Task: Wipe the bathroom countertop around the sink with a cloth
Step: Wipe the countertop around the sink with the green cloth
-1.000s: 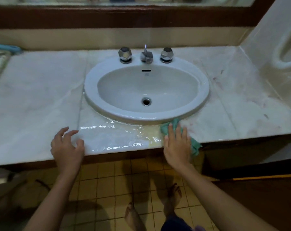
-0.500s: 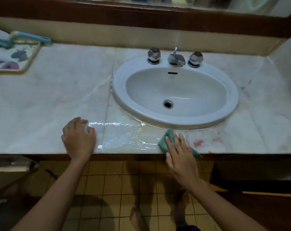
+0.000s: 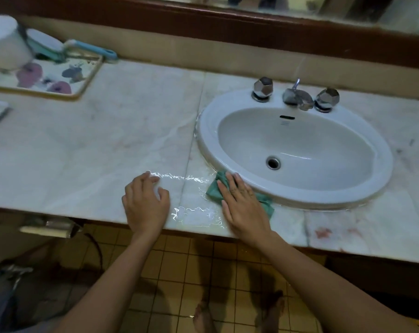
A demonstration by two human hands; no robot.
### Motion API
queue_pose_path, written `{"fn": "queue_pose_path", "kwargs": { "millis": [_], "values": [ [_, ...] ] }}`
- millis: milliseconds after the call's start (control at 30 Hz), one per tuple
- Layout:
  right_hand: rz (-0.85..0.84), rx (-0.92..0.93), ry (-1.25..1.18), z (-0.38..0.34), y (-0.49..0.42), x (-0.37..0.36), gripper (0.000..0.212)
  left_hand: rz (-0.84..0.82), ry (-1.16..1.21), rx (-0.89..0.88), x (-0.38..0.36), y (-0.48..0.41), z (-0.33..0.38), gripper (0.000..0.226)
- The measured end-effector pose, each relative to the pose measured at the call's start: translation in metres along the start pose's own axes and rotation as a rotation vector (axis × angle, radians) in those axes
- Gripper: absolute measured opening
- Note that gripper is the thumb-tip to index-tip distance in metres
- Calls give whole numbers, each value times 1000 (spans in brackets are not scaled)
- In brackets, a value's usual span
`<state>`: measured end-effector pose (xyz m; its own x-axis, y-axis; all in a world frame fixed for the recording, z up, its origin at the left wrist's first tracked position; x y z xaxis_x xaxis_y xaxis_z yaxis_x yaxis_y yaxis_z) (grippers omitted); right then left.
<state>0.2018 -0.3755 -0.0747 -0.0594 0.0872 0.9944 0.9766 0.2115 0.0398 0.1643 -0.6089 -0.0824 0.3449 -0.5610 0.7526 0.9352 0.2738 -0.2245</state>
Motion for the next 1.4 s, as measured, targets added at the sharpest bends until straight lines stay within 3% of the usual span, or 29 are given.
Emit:
{"fn": "queue_pose_path", "kwargs": {
  "millis": [267,400,633,800,1067,1267,1400],
  "values": [
    [-59,26,-72,-36,-59,1,54,-9,17,4,-2,-4,-3,34],
    [-92,76,16,-52,-66,-1,55,-34,87,19,-1,-6,-6,36],
    [-92,356,90,-80,10,-9,55,-35,248,64,9,-8,-4,37],
    [-76,508,133,-20,60,-9,53,-264,216,-14,19,-18,-15,46],
    [-113,202,-18,-23,10,6,54,-42,-136,28,39,-32,-64,39],
    [-111,22,1,-67,-71,-4,67,-2,-137,50,38,-32,-67,40],
    [-101,53,-2,-120,-112,-11,63,-5,-156,64,37,-32,-68,40]
  ]
}}
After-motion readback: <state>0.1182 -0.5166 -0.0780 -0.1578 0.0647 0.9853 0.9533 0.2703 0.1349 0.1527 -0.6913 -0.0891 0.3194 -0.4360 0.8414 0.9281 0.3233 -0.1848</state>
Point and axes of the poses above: each hand's wrist, its own y-axis away from the middle knuckle, its own x-axis out of the back of the hand, z = x × y, the point moved 3 cm from there along -y, towards the middle knuckle, and after that the axes turned 7 degrees about y, right-handed, at the moved point
